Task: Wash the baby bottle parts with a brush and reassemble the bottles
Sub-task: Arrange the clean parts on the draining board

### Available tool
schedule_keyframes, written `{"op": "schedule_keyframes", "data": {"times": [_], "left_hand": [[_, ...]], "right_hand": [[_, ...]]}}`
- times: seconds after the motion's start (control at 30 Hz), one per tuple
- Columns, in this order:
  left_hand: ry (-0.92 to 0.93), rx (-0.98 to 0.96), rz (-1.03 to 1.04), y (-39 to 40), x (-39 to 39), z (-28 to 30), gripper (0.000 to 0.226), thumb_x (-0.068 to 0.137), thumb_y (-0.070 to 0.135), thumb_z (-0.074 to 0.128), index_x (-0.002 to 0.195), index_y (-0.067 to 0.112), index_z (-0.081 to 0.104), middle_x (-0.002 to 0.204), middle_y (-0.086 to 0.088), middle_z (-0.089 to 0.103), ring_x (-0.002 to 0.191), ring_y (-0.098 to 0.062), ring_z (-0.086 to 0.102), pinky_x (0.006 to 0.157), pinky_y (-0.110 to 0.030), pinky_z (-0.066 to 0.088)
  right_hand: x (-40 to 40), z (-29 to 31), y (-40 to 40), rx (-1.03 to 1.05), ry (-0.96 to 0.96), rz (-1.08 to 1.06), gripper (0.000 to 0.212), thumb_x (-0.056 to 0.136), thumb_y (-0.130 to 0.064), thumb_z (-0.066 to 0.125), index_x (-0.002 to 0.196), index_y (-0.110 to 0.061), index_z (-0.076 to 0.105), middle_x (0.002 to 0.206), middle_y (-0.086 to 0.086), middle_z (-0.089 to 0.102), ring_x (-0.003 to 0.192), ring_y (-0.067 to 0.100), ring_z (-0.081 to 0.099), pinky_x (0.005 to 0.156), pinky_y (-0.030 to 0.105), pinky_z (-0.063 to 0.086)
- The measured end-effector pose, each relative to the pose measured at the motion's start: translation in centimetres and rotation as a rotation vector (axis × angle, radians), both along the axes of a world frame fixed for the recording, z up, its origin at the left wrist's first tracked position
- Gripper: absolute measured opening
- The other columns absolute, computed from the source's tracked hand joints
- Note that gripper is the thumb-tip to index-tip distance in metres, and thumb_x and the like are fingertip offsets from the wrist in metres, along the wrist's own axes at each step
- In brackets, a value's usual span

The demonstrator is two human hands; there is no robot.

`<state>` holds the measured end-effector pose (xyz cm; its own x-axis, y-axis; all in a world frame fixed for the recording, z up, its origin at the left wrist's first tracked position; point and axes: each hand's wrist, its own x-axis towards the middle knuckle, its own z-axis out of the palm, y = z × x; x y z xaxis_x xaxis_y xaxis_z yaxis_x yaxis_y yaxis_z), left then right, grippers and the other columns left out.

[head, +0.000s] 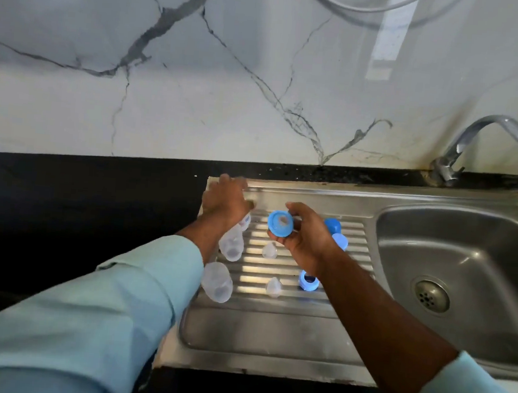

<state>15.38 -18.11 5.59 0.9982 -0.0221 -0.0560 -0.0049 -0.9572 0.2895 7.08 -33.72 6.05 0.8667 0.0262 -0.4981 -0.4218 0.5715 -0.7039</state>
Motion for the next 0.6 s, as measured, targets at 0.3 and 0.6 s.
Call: {"op": "schedule_keyframes", "data": {"times": [0.3, 0.6], "left_hand": [[0.281, 0.083, -0.132, -1.0, 2.4, -2.0, 0.046, 0.082, 0.032, 0.074, 0.120, 0.015, 0.057, 0.127, -0.008, 0.059, 0.116, -0.029, 0.057, 0.089, -0.034, 0.047], [-0.077, 0.297, -0.272, -5.1, 2.3, 4.7, 0.034, 0.085, 0.026, 0.066, 0.117, 0.016, 0.062, 0.122, -0.009, 0.061, 0.103, -0.031, 0.062, 0.081, -0.036, 0.051]], "right_hand": [[1.1, 0.4, -0.2, -0.512, -0.342, -0.107, 0.050, 0.077, 0.001, 0.074, 0.114, -0.025, 0.051, 0.089, 0.009, 0.067, 0.081, 0.013, 0.067, 0.077, 0.030, 0.056], [0.8, 1.8, -5.1, -0.750, -0.430, -0.303, 0.041, 0.072, -0.011, 0.082, 0.085, -0.038, 0.054, 0.097, 0.002, 0.064, 0.091, 0.025, 0.066, 0.079, 0.051, 0.057]]}}
